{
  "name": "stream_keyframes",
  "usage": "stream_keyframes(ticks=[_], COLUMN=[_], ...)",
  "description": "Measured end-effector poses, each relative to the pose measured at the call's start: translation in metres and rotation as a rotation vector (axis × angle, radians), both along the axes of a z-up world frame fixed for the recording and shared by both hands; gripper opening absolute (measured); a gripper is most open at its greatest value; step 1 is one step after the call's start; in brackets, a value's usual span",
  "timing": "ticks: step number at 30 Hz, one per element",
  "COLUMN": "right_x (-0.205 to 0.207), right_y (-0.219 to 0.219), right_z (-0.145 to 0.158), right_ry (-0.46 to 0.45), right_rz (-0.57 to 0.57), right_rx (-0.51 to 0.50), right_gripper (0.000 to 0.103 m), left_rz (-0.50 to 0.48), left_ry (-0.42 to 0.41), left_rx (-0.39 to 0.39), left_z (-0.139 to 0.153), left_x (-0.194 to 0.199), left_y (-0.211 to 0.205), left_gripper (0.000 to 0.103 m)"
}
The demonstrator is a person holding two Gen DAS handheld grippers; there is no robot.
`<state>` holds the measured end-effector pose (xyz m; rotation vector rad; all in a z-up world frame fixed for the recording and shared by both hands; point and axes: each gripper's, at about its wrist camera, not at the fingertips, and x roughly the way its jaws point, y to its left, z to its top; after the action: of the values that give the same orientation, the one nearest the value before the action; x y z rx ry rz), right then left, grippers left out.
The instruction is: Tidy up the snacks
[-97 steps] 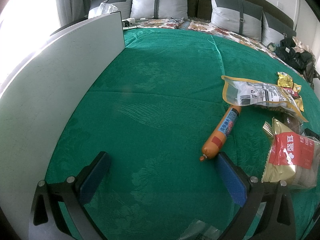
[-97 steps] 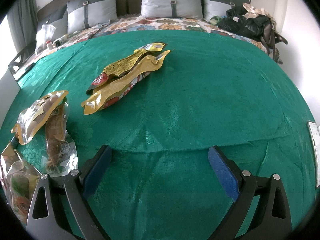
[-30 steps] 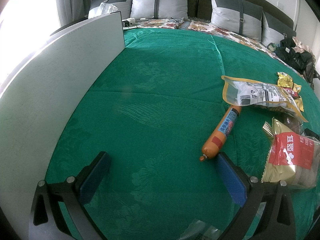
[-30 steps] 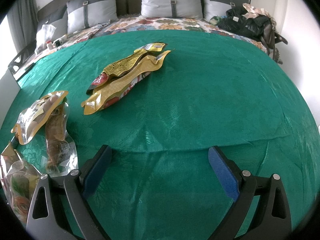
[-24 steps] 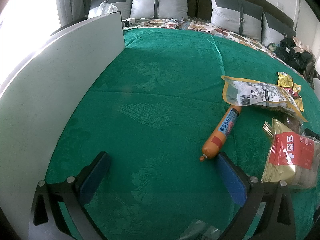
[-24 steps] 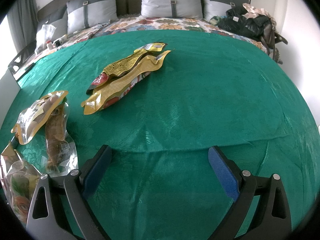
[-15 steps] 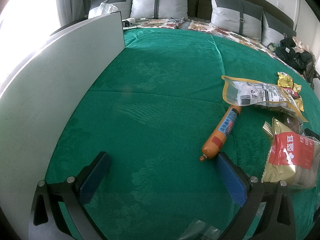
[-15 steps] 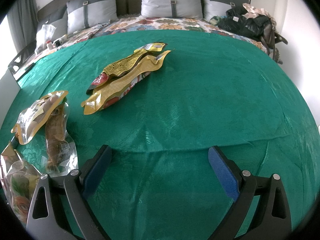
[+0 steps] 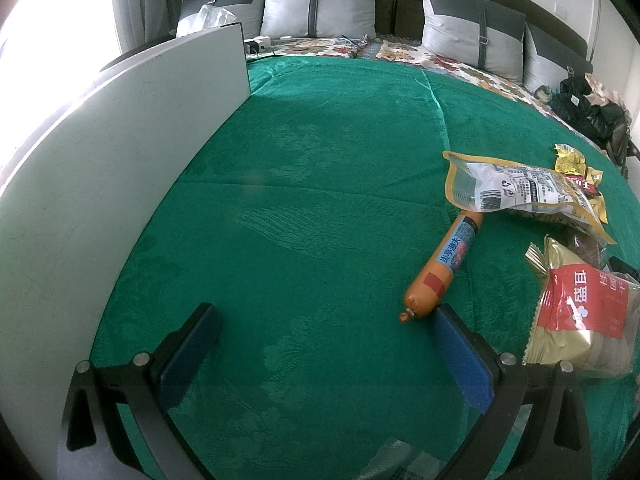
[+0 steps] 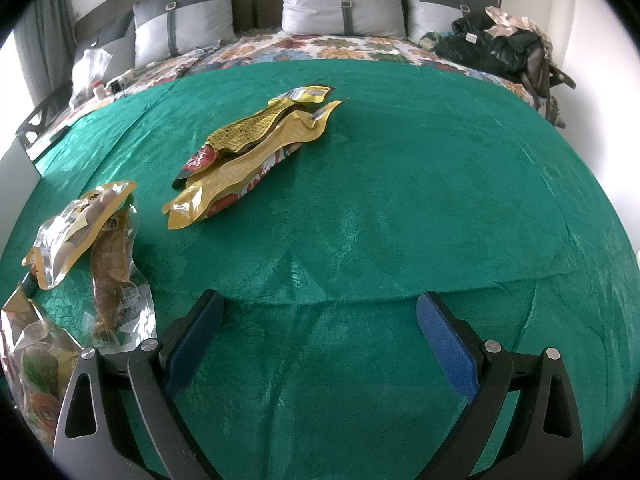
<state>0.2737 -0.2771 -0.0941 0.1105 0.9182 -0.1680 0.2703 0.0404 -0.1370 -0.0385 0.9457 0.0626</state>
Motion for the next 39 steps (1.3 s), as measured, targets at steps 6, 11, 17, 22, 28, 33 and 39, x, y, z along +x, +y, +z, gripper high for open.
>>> stream_keyframes(ticks=[6, 11, 17, 22, 28, 33, 39], right_x=[0.005, -0.001, -0.085, -0.15, -0.165, -0.155, -0.141], right_y=[-0.005, -0.008, 0.008, 0.025, 0.043, 0.046, 0.046], right_z=[-0.002, 0.008, 0.053, 0.059, 0.044, 0.038, 0.034], right_ry=[0.001, 0.022, -0.025, -0.07, -0.122, -0.165, -0.165], right_rz=[-0.001, 0.007, 0.143, 0.2, 0.277, 0.303, 0.313], right_rx=[0.0, 0.014, 0.015, 0.019, -0.088, -0.121, -0.051], right_gripper=[0.099, 0.096, 0.097, 0.097, 0.097, 0.097, 0.097], left_rz=[0.0, 0.001, 0.001, 0.002, -0.024, -0.039, -0.108], left_ry=[-0.001, -0.002, -0.002, -0.002, 0.032, 0.007, 0.033], left_rx=[0.0, 0.001, 0.004, 0.004, -0.052, -0.138, -0.114], left_z=[0.0, 0.0, -0.001, 0.001, 0.015, 0.04, 0.052], left_x=[0.0, 0.0, 0.0, 0.001, -0.025, -0.055, -0.059], left_y=[0.0, 0.0, 0.0, 0.001, 0.007, 0.014, -0.001], left_gripper=[0.103, 0.103, 0.103, 0.103, 0.103, 0.103, 0.103])
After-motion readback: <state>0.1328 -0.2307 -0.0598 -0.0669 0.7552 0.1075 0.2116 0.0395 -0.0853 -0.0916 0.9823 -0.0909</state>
